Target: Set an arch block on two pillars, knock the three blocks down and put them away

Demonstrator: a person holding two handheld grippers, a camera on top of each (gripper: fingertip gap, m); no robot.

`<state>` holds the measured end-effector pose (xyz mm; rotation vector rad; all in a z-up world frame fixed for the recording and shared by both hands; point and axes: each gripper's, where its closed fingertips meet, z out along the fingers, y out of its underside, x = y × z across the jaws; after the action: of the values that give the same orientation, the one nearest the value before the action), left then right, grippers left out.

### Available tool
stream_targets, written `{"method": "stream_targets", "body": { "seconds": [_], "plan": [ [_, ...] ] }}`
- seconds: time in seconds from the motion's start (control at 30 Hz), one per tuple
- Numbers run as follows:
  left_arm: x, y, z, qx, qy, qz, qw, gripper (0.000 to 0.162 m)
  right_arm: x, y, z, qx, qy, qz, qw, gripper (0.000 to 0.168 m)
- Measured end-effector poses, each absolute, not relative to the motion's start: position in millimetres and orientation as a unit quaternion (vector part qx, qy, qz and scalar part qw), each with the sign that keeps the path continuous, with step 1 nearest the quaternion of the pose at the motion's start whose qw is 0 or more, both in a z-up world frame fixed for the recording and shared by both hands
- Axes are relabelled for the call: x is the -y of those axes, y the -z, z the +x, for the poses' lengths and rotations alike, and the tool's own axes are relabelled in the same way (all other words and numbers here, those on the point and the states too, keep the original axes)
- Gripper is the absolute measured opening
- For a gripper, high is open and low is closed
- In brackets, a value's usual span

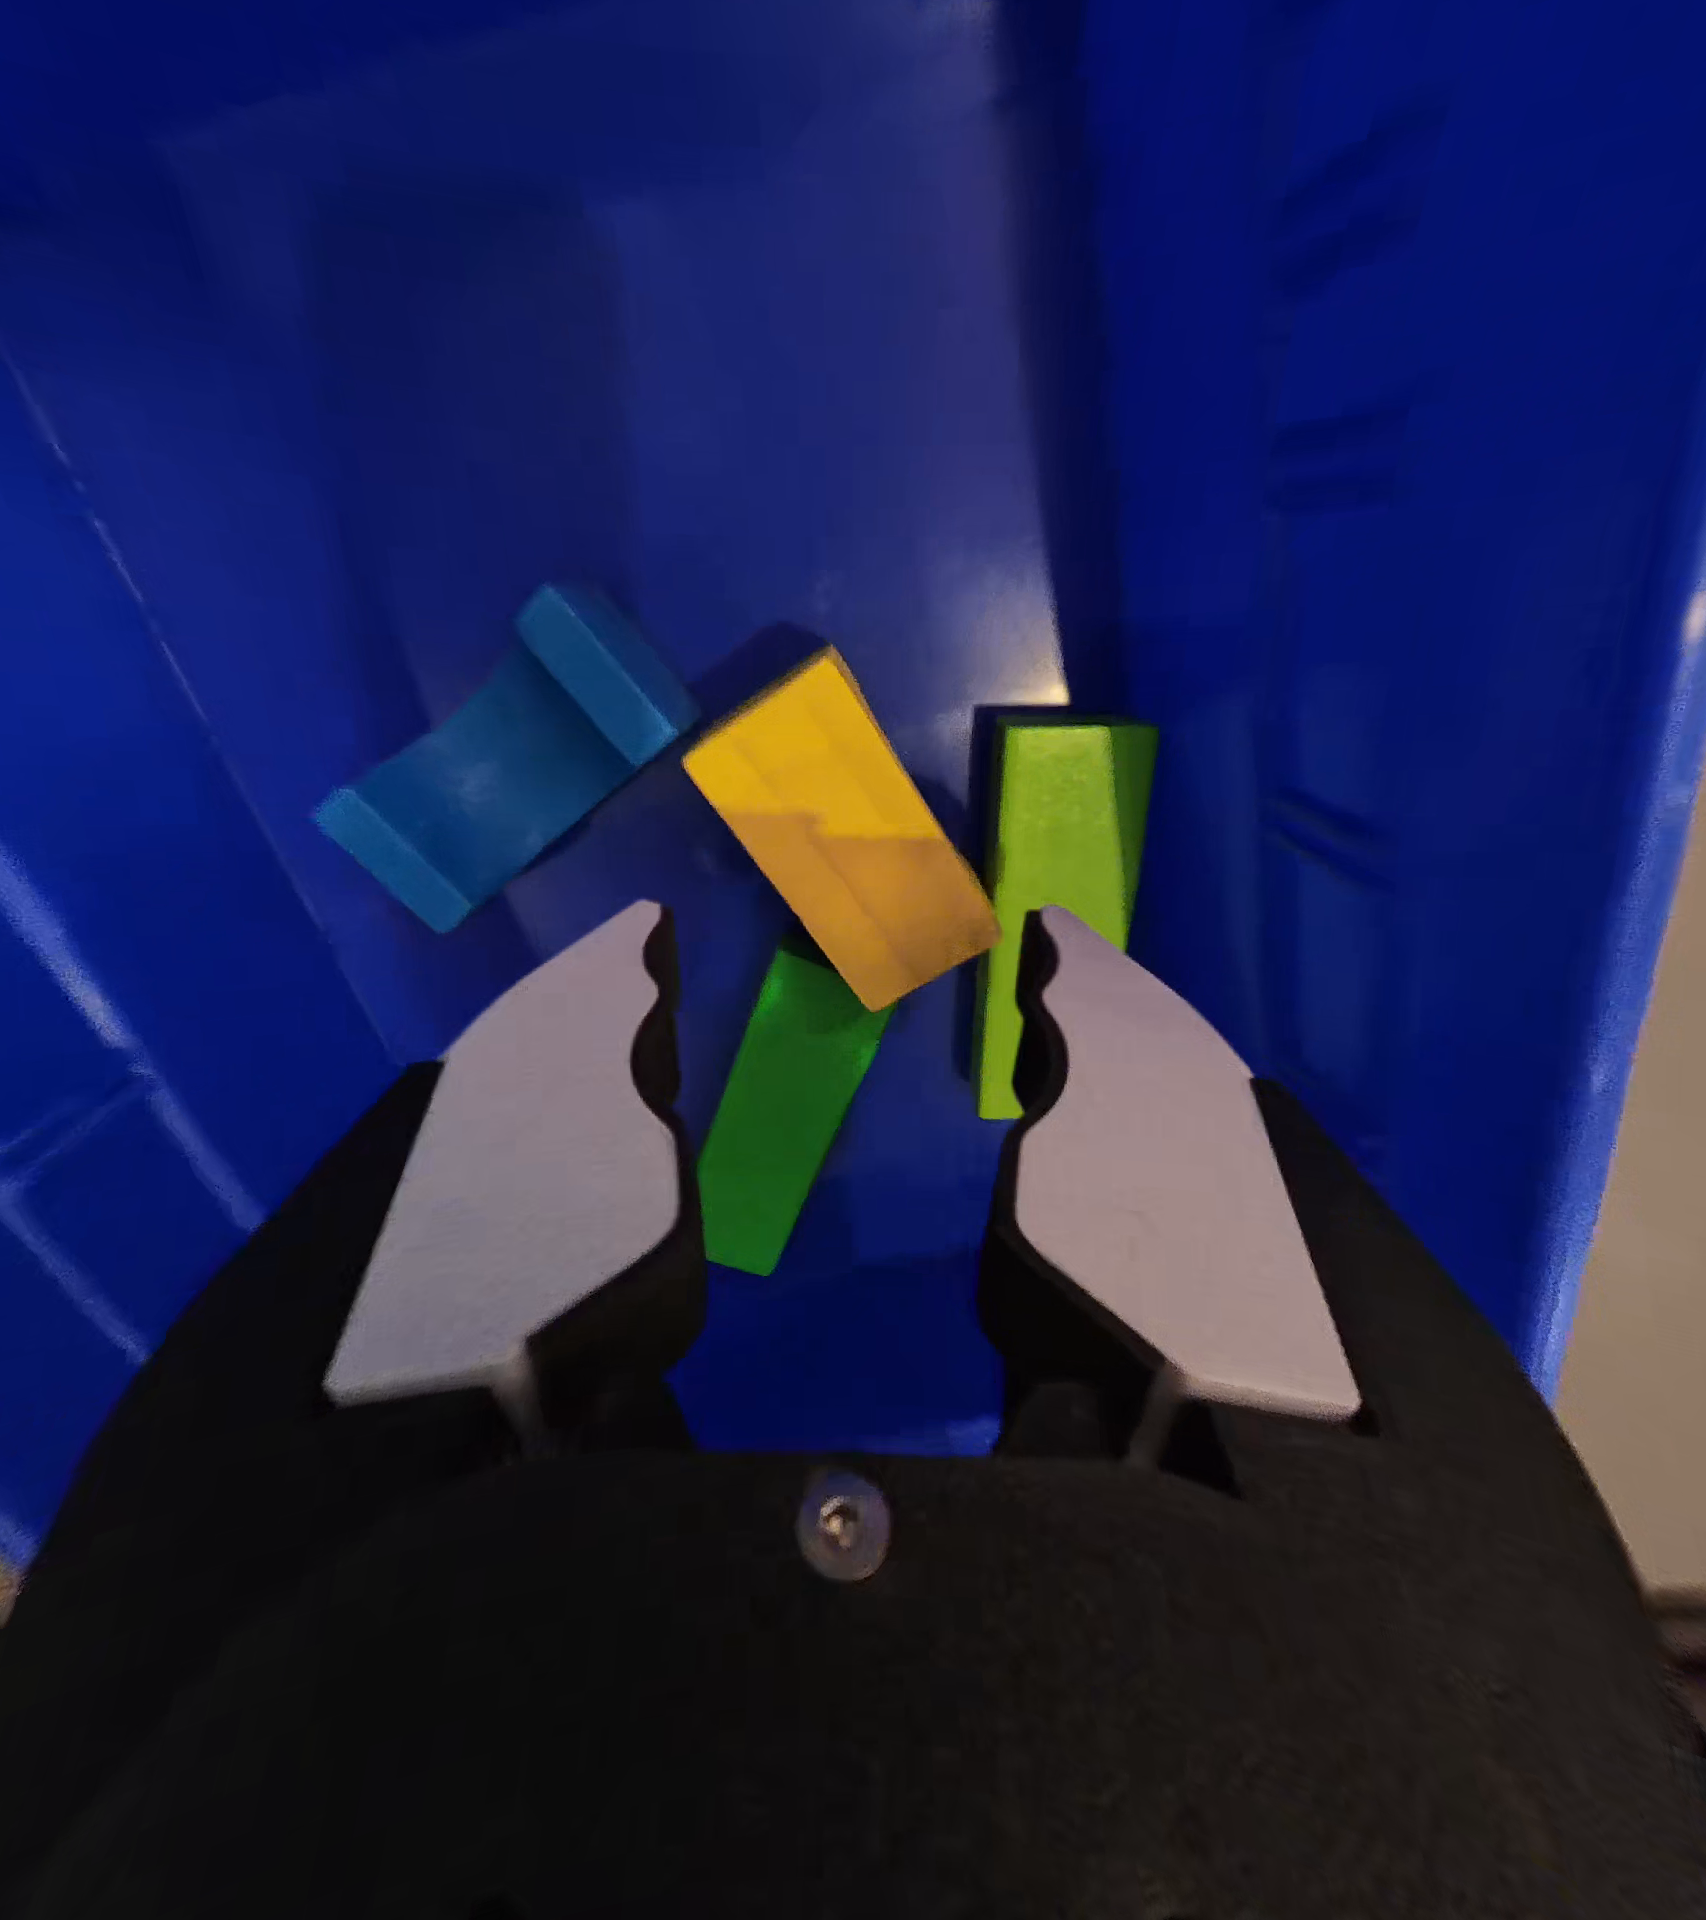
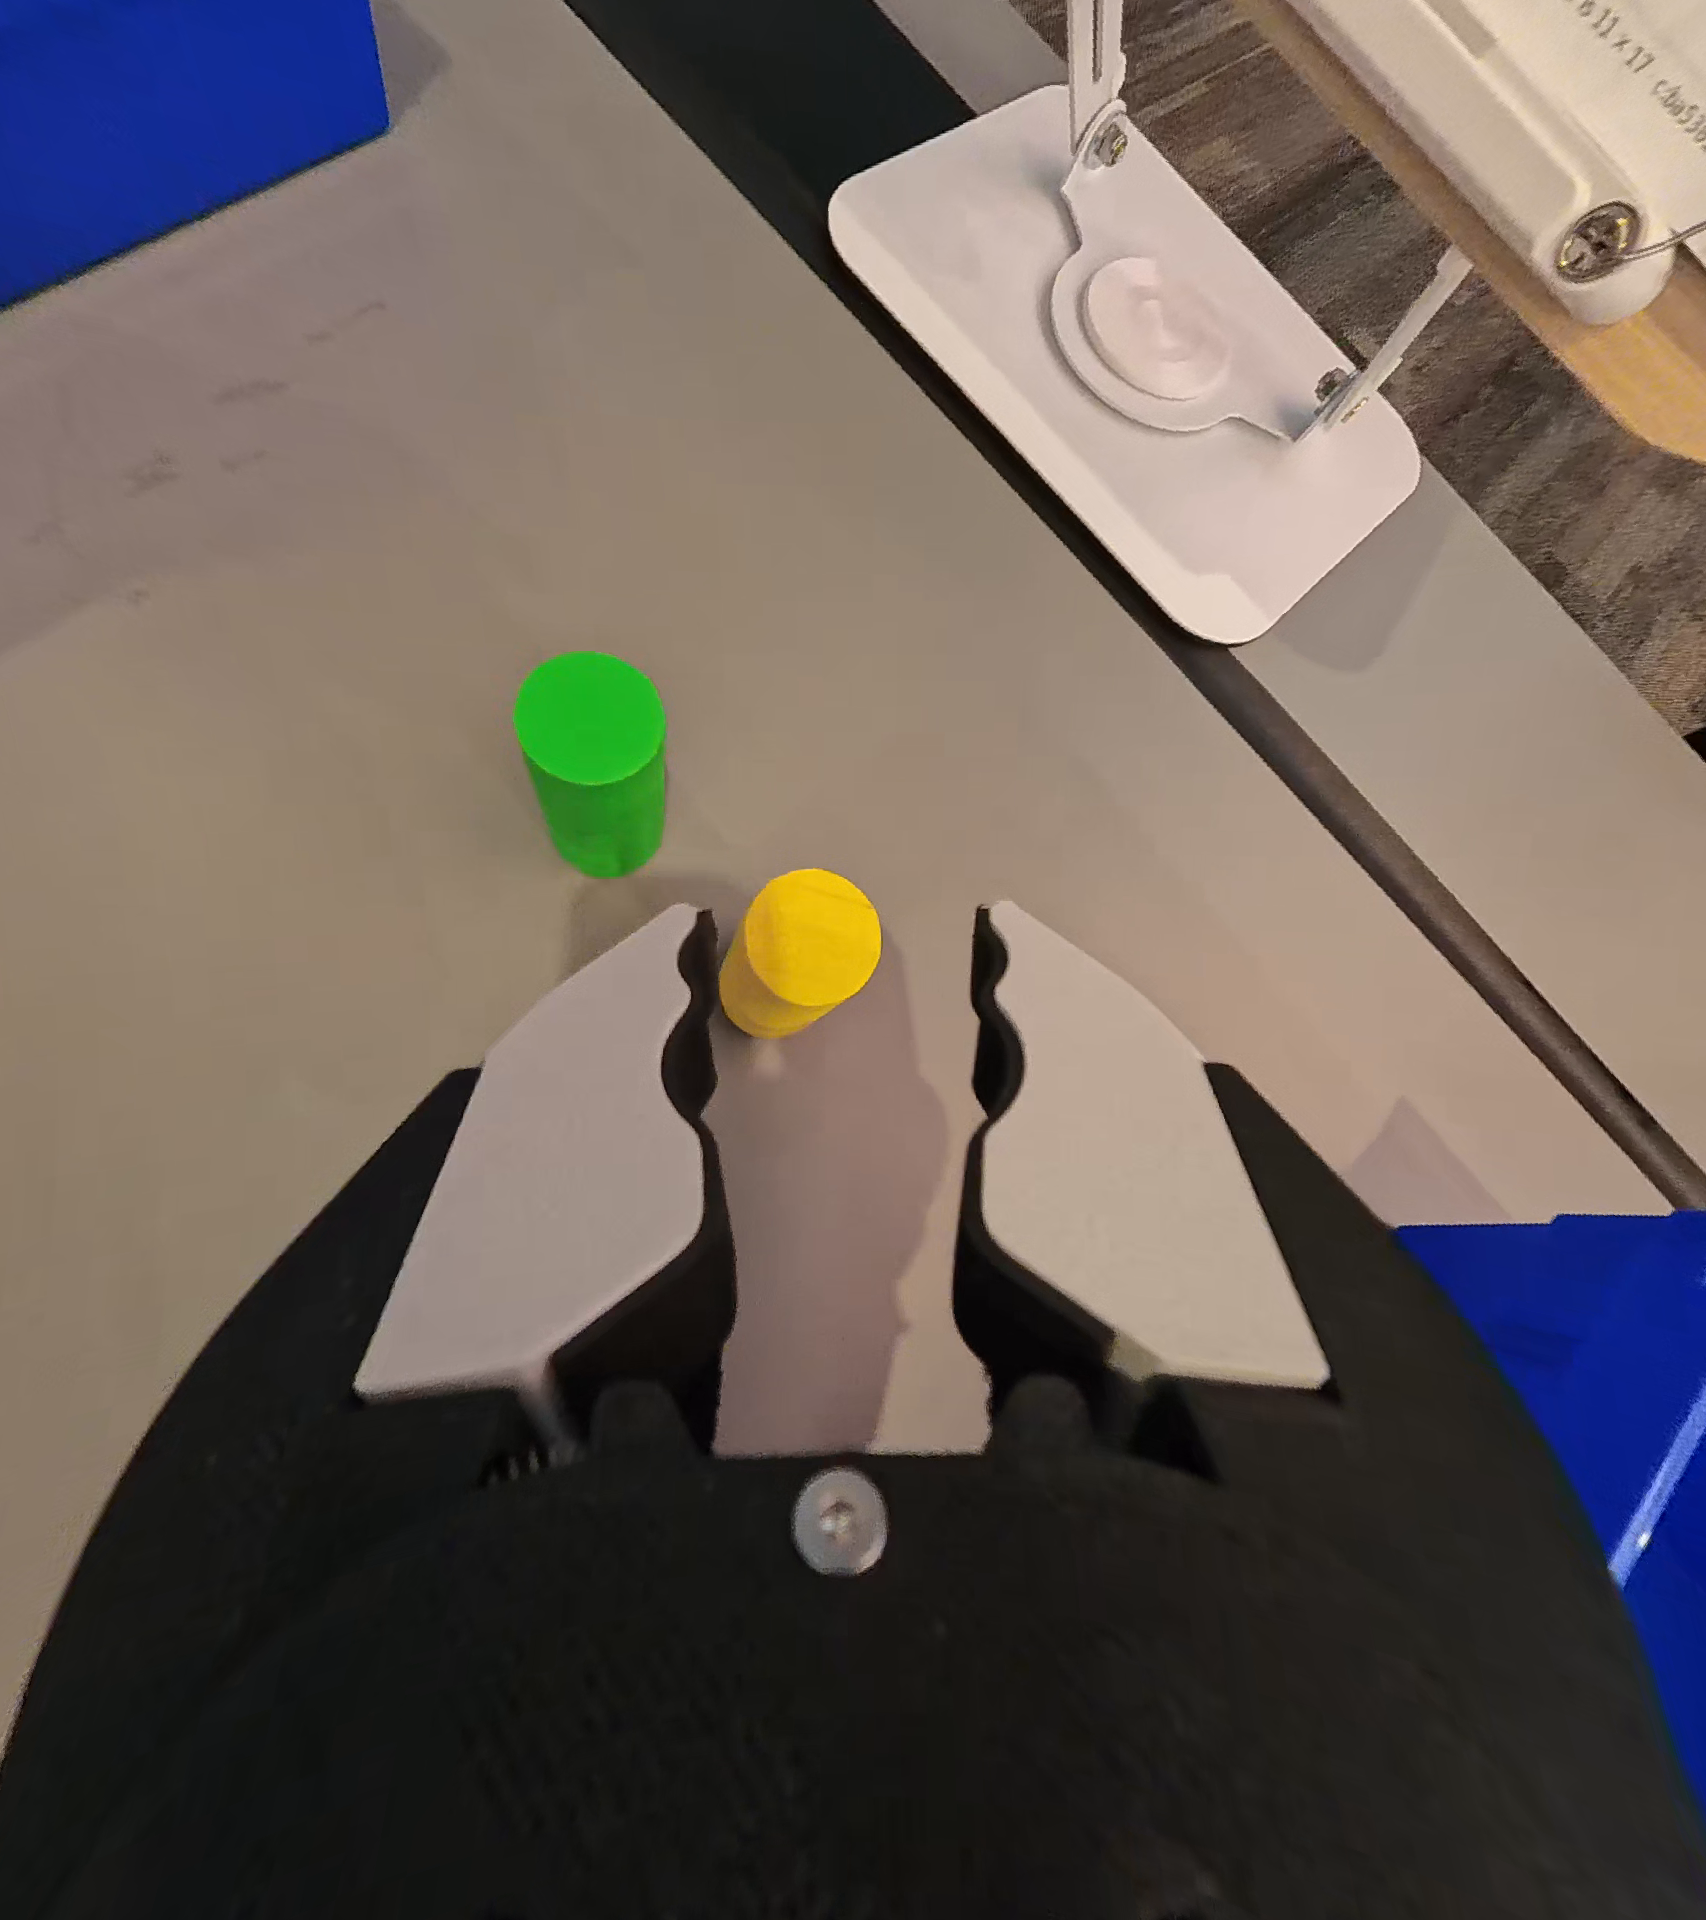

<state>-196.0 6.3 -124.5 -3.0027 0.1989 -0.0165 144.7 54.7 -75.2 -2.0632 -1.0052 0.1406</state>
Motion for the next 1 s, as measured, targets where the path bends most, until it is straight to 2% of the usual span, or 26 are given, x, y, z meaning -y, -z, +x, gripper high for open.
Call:
{"method": "stream_targets", "body": {
  "seconds": [0.2,0.43,0.57,0.8,1.0],
  "plan": [
    [2.7,143.4,-194.1,-0.061,-0.001,-0.998,0.010,0.058,-54.8,75.3,146.8,0.410,-0.038,-0.814,0.410,0.048],
    [-3.1,141.6,-195.7,-0.080,-0.018,-0.996,0.018,0.040,-52.3,78.2,147.2,0.427,-0.021,-0.809,0.403,0.048],
    [-4.7,134.6,-197.2,-0.095,-0.009,-0.995,0.033,0.039,-52.4,82.2,148.5,0.439,0.004,-0.805,0.399,0.048],
    [14.8,93.9,-194.2,-0.160,0.033,-0.983,0.078,0.038,-54.8,63.4,155.5,0.434,0.024,-0.794,0.426,0.048],
    [45.5,21.7,-154.1,-0.251,0.089,-0.945,0.191,0.037,-30.3,14.6,134.8,0.458,-0.065,-0.741,0.487,0.048]
  ]
}}
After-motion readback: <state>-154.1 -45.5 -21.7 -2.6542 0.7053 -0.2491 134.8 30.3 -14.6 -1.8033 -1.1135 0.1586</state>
